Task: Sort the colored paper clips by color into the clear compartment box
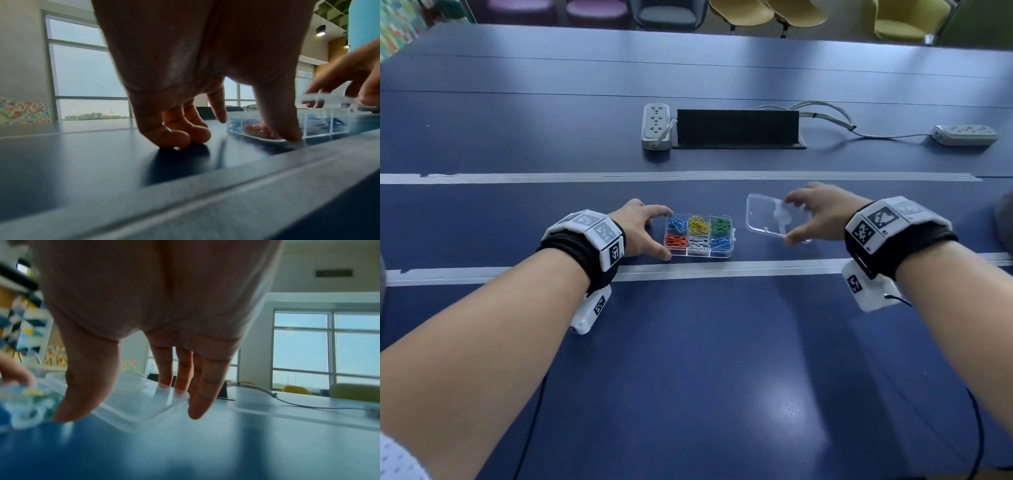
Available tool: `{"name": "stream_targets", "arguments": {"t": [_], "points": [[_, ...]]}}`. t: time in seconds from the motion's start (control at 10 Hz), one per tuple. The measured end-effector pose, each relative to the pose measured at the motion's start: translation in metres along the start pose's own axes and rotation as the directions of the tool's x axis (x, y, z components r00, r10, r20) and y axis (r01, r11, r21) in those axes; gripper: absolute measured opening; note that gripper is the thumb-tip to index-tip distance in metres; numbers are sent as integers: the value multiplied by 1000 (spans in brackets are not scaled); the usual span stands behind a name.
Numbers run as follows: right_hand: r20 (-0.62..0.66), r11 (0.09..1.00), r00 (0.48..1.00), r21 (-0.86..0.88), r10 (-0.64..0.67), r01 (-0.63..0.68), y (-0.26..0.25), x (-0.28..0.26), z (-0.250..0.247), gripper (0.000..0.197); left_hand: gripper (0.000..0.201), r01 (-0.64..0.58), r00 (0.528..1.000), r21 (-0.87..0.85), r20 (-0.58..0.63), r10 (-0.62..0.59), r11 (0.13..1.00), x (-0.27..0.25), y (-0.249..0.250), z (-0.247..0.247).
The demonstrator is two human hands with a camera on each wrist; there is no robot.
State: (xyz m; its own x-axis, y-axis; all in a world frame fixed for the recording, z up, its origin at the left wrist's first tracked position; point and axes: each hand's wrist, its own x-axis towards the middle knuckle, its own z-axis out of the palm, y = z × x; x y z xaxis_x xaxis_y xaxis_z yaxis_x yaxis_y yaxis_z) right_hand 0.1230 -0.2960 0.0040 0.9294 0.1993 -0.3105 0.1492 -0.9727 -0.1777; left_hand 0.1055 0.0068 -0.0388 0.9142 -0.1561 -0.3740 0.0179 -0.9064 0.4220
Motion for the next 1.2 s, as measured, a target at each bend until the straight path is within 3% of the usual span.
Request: {"name": "stream_targets", "arguments": {"t": [0.1, 0.3, 0.7, 0.8, 1.0, 1.1, 1.2], "points": [[-23, 989, 992, 87, -122, 124, -30, 1, -4, 79, 81, 12, 1000, -10, -11, -12, 1000, 0, -1, 3], [66, 972, 970, -18, -232, 234, -87, 13, 9, 80, 83, 47, 999, 46, 2, -48, 998, -1, -5, 9], [107, 967, 972, -130, -208, 221, -97, 22, 22, 75, 83, 45, 999, 45, 27, -46, 998, 0, -4, 9], [107, 963, 971, -147, -214, 228, -100, 24, 24, 75, 96, 57, 997, 64, 44, -60, 996, 0, -5, 9], [108, 969, 975, -133, -194, 207, -100, 22, 24, 73, 87, 58, 995, 46, 73, -61, 997, -2, 4, 5], [124, 969, 974, -141, -187, 204, -100, 20, 25, 81, 103, 60, 994, 90, 87, -68, 994, -4, 7, 5], [135, 990, 981, -27, -137, 142, -84, 4, 22, 112, 137, 72, 992, 45, 101, -76, 996, -15, 9, -9]]}}
